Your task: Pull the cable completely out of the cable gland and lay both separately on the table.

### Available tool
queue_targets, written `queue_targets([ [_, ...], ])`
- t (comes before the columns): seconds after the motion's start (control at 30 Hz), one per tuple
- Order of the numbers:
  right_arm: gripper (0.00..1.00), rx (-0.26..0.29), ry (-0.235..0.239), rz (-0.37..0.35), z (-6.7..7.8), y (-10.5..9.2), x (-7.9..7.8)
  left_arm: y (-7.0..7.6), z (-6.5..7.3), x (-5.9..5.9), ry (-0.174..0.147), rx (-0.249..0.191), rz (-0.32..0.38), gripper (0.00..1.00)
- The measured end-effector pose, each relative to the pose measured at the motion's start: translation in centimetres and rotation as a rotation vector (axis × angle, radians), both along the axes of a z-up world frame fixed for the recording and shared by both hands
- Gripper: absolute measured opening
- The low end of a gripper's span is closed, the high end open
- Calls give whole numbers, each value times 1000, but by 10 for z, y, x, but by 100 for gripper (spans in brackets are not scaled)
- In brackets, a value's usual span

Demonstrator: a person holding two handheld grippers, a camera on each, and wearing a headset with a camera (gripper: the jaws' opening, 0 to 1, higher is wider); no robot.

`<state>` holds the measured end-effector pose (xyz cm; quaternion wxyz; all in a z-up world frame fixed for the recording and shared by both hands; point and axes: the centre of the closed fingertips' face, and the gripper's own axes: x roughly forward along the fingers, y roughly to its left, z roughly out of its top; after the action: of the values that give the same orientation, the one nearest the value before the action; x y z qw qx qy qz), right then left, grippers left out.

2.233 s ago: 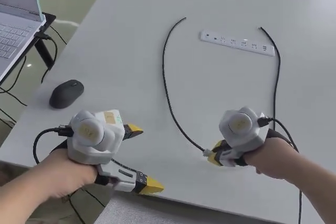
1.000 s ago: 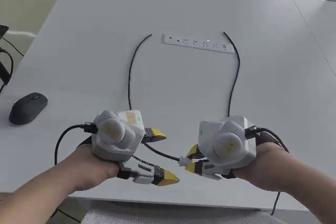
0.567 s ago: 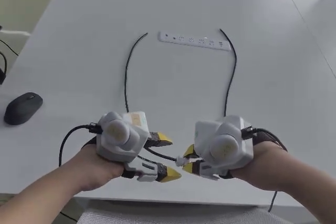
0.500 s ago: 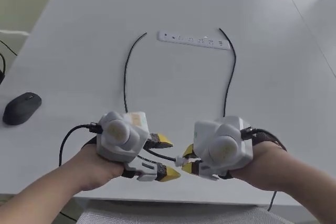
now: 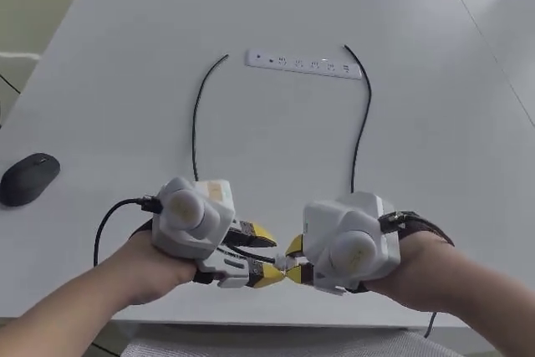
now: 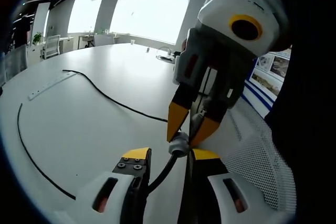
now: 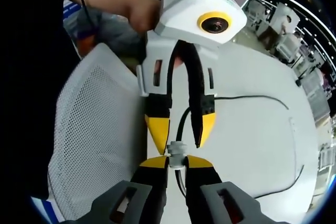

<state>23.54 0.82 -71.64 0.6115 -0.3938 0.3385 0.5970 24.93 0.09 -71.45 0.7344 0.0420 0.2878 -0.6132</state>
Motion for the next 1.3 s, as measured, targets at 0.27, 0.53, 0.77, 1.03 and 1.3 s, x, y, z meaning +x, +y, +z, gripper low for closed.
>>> queue_targets([
  [0.27,6,-2,2,22,0,-1,-2,-3,2,-7,8,-18,-34,20],
  [0.53,6,-3,7,37,-1,-1,-1,-5,3,-8,-13,-20,-38,18],
  [0.77,6,2,15,53,-2,-2,0,-6,5,-8,-52,-27,-54,16],
  [1.03,7,7,27,71,-1,-5,0,-10,7,-8,-75,-13,-56,15],
  [1.3,8,43,33,69,2,-7,3,-10,9,-6,-69,-2,-34,15],
])
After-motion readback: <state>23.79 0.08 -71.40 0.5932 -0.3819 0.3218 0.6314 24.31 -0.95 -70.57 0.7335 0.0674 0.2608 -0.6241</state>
